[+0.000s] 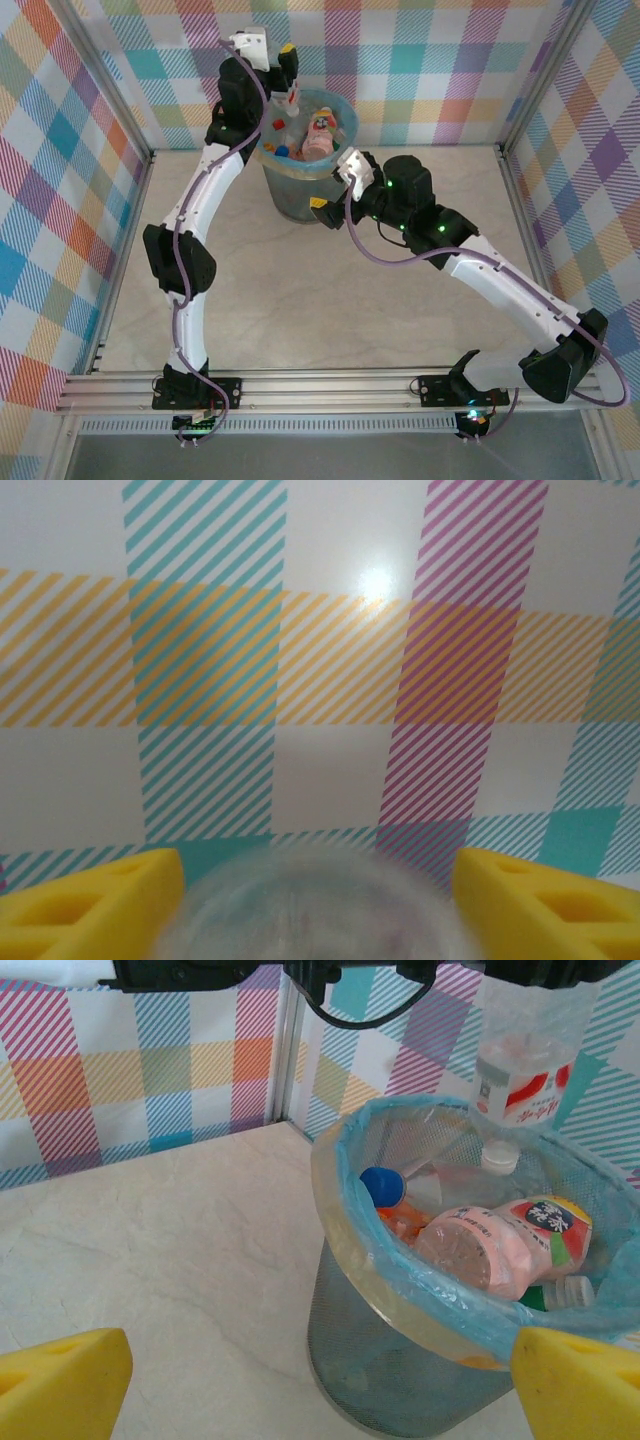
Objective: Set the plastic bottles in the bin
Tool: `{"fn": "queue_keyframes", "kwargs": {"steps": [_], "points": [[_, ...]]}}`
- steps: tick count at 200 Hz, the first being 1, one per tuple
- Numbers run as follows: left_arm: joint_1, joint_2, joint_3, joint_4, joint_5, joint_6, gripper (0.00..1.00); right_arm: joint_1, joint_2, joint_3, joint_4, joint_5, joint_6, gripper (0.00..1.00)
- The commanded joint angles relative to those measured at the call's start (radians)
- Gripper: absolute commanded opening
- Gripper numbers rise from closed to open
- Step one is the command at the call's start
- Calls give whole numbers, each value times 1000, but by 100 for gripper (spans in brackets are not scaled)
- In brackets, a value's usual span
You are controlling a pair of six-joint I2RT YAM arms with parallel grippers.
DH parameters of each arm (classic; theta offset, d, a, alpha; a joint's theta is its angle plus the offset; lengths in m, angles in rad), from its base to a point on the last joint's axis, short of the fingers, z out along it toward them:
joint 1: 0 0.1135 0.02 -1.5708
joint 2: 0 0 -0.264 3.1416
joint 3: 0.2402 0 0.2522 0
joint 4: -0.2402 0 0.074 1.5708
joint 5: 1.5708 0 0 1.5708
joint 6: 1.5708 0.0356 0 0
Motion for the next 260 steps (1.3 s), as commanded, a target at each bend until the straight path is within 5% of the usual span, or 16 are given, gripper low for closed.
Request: {"fn": "queue_keyframes", "kwargs": {"steps": [1,45,109,176,234,260], "points": [[6,-38,-33,44,-18,-15,85,-4,-20,-1,-12,-4,-12,97],[6,-126,-105,13,-17,-30,94,-4,-5,4,-11,-20,2,97],[10,-159,-74,-237,23,-115,69,-4,11,6,-17,-36,29,97],[20,-93,-24,-516,19,-216,65,-4,39,31,-35,-47,42,97],[39,129,428,-730,73,-227,63,-4,63,59,-44,-62,56,97],[39,177,461,-751,92,-243,62,-4,65,64,-52,-62,65,97]]}}
